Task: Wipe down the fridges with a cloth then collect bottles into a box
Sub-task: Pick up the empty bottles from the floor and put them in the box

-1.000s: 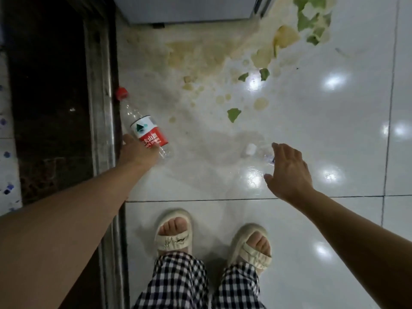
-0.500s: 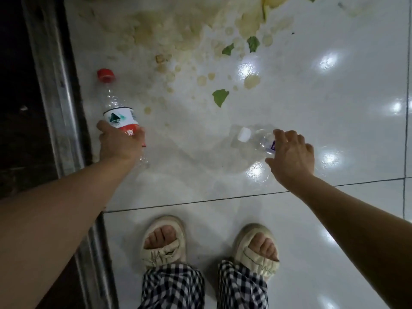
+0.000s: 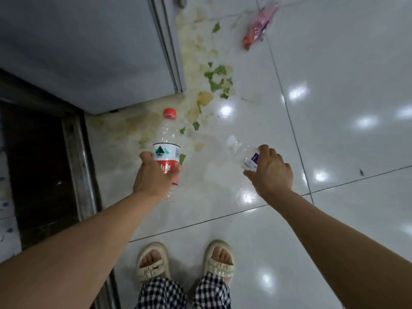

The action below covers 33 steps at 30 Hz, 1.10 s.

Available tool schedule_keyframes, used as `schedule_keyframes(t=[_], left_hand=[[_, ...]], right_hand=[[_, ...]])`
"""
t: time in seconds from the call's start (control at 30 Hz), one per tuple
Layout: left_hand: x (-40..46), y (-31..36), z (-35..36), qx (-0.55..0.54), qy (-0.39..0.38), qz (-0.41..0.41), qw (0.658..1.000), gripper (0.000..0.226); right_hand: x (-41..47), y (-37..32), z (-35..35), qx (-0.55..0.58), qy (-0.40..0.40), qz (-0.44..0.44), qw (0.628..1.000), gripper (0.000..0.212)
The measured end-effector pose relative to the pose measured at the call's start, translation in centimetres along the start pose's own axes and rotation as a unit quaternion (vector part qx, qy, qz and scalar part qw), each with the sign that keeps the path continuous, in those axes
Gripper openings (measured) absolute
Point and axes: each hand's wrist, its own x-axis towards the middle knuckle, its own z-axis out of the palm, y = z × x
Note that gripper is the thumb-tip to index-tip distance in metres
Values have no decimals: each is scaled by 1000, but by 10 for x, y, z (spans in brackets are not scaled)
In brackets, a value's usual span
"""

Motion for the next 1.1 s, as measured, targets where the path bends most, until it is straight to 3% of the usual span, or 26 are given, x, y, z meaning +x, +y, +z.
schedule_keyframes(t=[0.27, 0.5, 0.73, 1.1], left_hand=[[-71, 172, -30, 6, -23, 22, 999, 57], [-82, 288, -38, -4, -31, 62, 998, 59], [-28, 362, -34, -12, -9, 35, 999, 68], [87, 449, -6, -36, -11, -65, 997, 66]], right_hand=[[-10, 67, -167, 39, 10, 44, 998, 59], [15, 97, -263, 74, 26, 65, 995, 56], [97, 104, -326, 72, 26, 65, 995, 54], [284, 101, -349, 104, -73, 87, 988, 58]])
